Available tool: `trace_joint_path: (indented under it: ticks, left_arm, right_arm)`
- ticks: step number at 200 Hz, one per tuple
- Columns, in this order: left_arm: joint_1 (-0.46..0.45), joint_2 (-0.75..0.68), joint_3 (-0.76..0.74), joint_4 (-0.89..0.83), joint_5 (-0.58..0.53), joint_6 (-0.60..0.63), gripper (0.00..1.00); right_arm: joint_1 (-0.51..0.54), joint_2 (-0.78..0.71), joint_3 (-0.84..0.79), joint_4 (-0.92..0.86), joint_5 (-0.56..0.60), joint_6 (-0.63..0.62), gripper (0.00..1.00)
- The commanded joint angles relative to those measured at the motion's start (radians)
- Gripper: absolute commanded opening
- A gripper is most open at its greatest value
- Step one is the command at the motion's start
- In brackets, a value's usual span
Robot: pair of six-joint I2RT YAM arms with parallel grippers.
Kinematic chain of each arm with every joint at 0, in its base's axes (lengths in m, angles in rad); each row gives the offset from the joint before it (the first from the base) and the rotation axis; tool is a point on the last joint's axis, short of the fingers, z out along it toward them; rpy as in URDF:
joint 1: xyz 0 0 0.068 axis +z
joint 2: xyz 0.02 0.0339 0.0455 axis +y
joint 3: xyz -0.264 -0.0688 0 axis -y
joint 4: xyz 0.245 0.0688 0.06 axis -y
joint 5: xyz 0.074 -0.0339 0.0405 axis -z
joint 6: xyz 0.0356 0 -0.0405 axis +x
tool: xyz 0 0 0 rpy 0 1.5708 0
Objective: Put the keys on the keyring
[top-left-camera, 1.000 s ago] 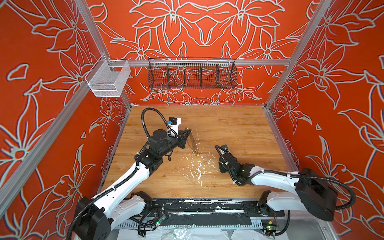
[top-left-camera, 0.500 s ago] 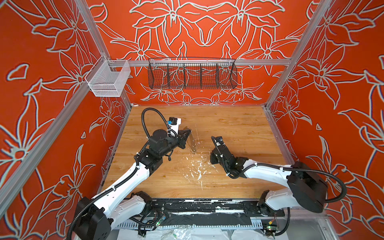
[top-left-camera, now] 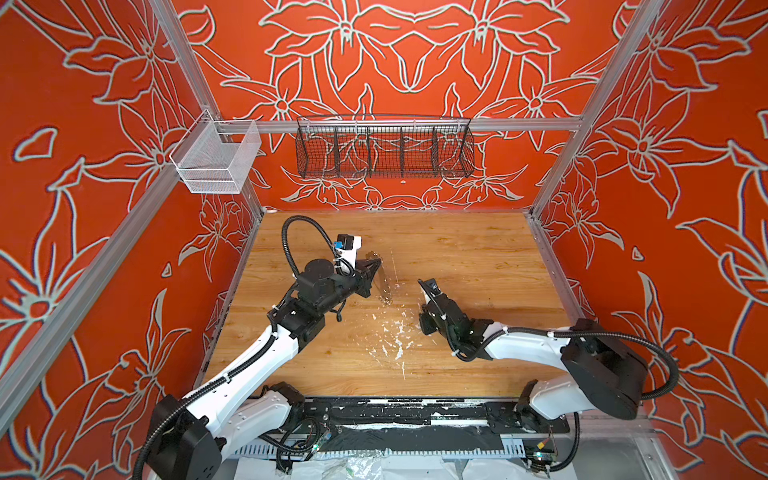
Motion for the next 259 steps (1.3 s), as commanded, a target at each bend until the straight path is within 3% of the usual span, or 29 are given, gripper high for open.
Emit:
trace_joint_path:
  ticks: [1, 16, 45, 62, 134, 189, 228, 259]
  left_arm:
    - [0.002, -0.023, -0.005, 0.051, -0.007, 0.011, 0.0]
    - [0.002, -0.022, -0.005, 0.05, -0.011, 0.012, 0.0]
    - [0.002, -0.023, -0.005, 0.051, -0.011, 0.015, 0.0]
    - [0.002, -0.021, -0.004, 0.05, -0.011, 0.016, 0.0]
    - [0.002, -0.022, -0.004, 0.044, -0.014, 0.02, 0.0]
    - [0.002, -0.022, -0.005, 0.045, -0.014, 0.019, 0.0]
    - [0.002, -0.022, -0.005, 0.041, -0.017, 0.019, 0.0]
    - [0.002, -0.058, -0.01, 0.043, -0.017, 0.017, 0.0]
  right_arm:
    - [0.001, -0.028, -0.038, 0.067, 0.008, -0.137, 0.2]
    - [-0.014, -0.021, -0.076, 0.119, 0.005, -0.161, 0.31]
    - [-0.139, -0.008, -0.102, 0.181, -0.267, -0.112, 0.32]
    - [-0.167, 0.017, -0.1, 0.204, -0.356, -0.1, 0.32]
    - [-0.218, 0.14, -0.049, 0.225, -0.506, -0.049, 0.34]
    - [-0.211, 0.147, 0.005, 0.13, -0.451, -0.019, 0.35]
    - [-0.09, 0.05, 0.066, -0.098, -0.136, 0.071, 0.36]
    - [0.0, 0.018, 0.05, -0.133, -0.086, 0.205, 0.33]
